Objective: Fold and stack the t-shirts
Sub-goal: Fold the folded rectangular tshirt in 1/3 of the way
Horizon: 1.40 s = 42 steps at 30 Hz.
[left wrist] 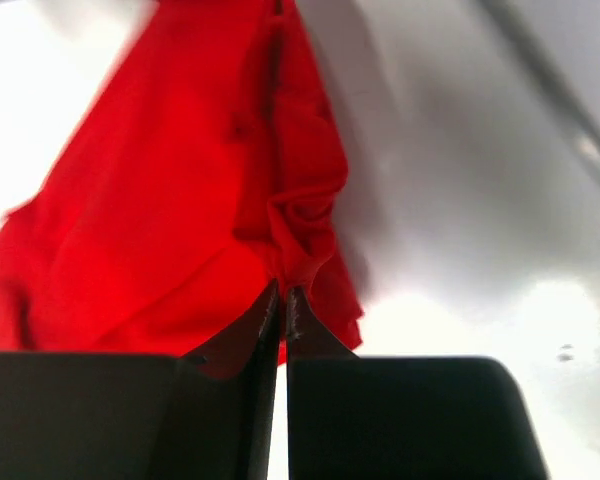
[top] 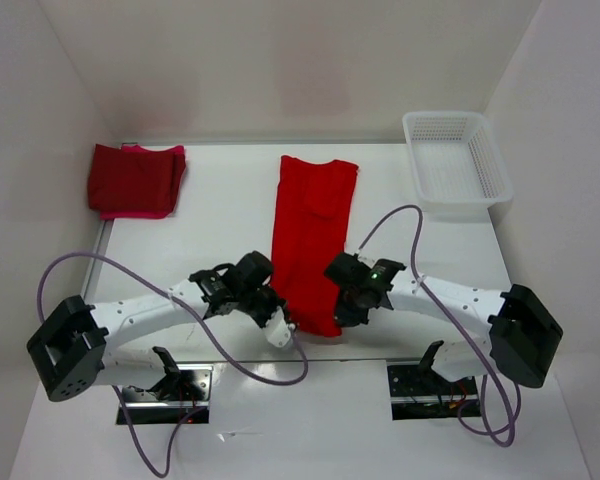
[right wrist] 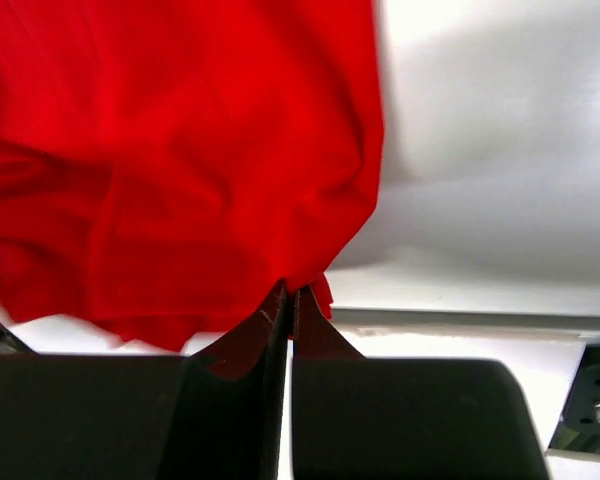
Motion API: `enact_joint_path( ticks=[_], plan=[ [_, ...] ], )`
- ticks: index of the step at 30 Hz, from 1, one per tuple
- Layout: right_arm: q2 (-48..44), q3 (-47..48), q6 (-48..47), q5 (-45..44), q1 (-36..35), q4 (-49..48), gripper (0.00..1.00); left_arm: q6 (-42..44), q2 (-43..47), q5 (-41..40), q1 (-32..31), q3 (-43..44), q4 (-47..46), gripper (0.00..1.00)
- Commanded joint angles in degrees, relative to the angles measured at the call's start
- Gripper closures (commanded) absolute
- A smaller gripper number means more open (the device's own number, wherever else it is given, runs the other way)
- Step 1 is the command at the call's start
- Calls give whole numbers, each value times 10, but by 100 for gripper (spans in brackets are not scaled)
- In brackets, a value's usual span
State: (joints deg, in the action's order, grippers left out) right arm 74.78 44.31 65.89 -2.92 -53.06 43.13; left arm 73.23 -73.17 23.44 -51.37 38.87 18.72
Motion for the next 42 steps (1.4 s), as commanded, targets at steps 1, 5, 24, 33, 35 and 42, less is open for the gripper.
enact_joint_path(
  ticks=[1,5,24,33,35,42],
  plan=[
    [-2,47,-44,-27,46,18,100,-52,19,42,41,39,25,94],
    [-17,74,-94,-33,109,18,100,-95,14,62,78,72,19,94],
    [215,326,-269,-22,280,-69,100,-178,-120,-23,188,165,-161,95],
    [294,380,-291,2,307,-75,100,-129,-220,14,212,233,-190,95],
    [305,394,-297,2,313,-82,100,-122,-228,14,219,238,-202,95],
    [332,405,-318,18,327,-89,100,-114,-253,14,225,232,-253,91]
  ],
)
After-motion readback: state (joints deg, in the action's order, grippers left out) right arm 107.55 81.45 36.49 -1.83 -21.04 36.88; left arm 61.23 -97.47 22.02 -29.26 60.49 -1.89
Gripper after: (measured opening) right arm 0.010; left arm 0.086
